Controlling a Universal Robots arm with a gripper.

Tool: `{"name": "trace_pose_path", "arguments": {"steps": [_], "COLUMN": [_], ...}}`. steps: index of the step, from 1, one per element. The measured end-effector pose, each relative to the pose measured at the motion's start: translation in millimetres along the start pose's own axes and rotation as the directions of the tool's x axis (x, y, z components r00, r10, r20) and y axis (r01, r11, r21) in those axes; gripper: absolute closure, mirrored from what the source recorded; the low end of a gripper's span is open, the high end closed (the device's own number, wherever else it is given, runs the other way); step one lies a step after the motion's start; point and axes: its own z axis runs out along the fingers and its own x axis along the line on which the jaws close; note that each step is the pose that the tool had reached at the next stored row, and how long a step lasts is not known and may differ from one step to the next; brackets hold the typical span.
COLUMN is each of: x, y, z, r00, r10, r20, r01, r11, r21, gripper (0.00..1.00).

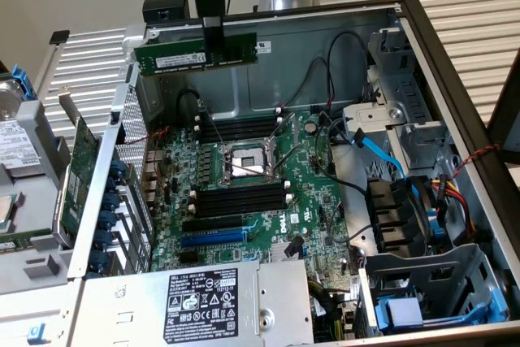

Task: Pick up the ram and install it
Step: 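Pick up the ram and move it above insertion slot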

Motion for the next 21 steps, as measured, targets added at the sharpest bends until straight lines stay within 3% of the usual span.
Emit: {"name": "trace_pose_path", "arguments": {"steps": [5,9,16,21], "x": [-3.9,-9.9,-22.3,-24.8], "y": [-17.1,-24.1,-25.8,-26.1], "z": [2.0,3.5,7.1,10.2], "r00": [1.0000,1.0000,1.0000,0.9999], "r10": [0.000,0.000,0.003,0.010], "r20": [-0.0001,-0.0001,0.0000,0.0005], "r01": [0.000,0.000,-0.003,-0.010], "r11": [1.0000,1.0000,1.0000,0.9999], "r21": [0.0037,0.0040,0.0080,0.0092], "gripper": [0.88,0.88,0.88,0.88]}}
